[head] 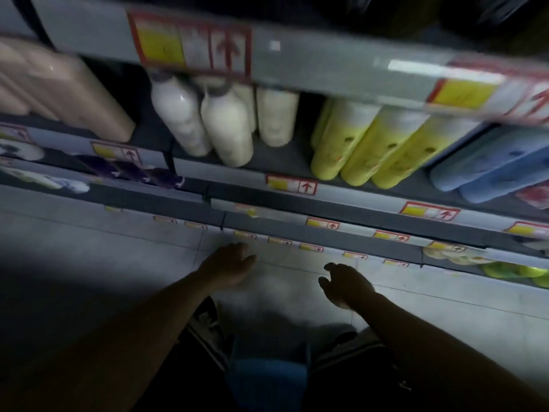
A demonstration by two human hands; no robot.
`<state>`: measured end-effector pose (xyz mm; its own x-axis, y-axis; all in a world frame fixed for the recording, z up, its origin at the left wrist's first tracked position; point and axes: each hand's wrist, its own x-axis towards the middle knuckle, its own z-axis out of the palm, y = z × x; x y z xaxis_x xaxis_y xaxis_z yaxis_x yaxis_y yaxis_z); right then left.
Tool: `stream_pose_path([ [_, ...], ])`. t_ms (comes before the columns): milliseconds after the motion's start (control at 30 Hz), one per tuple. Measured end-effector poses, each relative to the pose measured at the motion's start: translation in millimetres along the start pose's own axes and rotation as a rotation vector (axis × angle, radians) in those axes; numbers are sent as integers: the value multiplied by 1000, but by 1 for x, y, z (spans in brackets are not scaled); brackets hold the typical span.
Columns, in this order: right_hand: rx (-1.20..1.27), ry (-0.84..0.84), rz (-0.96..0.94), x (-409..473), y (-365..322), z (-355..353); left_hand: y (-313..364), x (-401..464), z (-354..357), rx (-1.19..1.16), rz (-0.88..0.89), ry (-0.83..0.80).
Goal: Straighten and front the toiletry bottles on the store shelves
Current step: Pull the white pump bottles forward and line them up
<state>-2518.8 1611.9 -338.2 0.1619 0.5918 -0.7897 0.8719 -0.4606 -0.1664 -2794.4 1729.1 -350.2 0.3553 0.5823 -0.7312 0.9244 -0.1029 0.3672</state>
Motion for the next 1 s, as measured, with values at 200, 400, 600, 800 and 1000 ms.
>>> stream_pose_path([
  [200,-12,13,-6,133,-10,96,-75,124,85,53,7,-13],
  [400,-107,75,-77,251,15,163,-125,242,158,117,-30,-50],
  [600,-210,239,-138,303,23,188,-129,282,193,113,13,45],
  [800,-267,318,-113,270,18,204,-107,245,199,157,154,220],
  [1000,-285,349,-99,221,3,170,-100,189,174,226,160,272],
])
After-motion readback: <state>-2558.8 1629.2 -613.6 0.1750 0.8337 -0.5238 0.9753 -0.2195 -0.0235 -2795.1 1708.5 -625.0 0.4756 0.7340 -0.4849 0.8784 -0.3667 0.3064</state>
